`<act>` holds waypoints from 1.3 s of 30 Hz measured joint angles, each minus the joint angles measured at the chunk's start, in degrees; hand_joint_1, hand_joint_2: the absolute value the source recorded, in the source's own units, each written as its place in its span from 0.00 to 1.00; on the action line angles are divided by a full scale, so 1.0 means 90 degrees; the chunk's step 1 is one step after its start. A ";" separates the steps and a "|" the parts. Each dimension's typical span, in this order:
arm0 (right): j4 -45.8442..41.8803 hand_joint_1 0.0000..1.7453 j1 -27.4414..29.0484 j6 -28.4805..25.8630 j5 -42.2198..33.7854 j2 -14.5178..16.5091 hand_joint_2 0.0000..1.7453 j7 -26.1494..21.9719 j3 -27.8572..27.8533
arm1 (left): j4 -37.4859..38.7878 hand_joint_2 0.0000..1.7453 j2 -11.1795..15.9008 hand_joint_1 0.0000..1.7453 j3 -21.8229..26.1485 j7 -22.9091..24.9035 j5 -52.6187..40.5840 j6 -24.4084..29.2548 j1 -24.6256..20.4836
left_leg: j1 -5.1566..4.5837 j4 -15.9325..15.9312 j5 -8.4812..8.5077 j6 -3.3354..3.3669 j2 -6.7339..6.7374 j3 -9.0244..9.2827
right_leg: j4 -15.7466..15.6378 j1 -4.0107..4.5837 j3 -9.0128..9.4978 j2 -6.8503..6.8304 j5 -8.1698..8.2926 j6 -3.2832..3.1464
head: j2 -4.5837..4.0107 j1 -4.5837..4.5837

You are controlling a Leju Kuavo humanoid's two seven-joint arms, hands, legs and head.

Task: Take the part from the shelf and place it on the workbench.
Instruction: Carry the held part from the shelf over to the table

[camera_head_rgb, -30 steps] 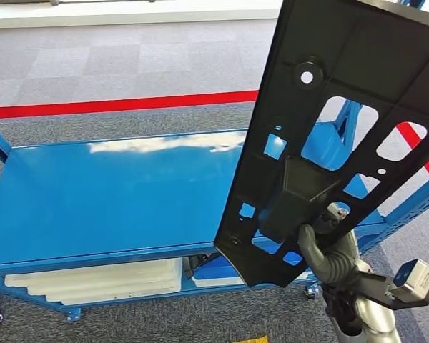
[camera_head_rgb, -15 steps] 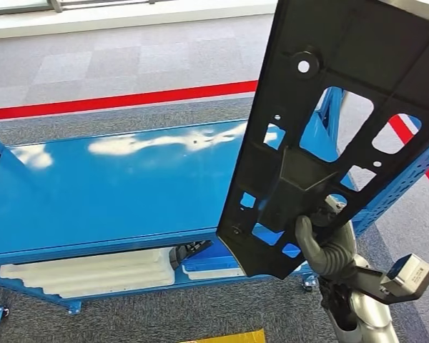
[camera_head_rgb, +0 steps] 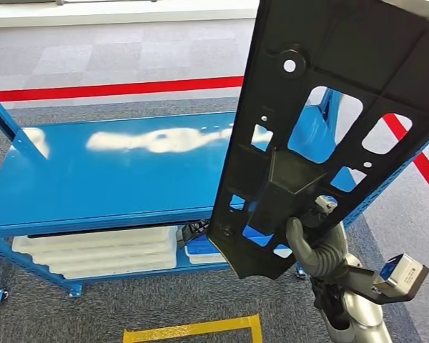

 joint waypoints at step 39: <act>0.0013 1.00 0.0002 -0.0074 0.0838 -0.0215 1.00 -0.0492 0.0095 | 0.0000 1.00 0.0013 0.00 -0.0004 0.0184 -0.0153 0.0081 -0.0004 | -0.0011 0.0249 -0.0133 -0.0154 -0.0516 -0.0120 | -0.1473 0.0003 0.0958 0.0370 0.0627 -0.0118 | 0.0000 -0.0027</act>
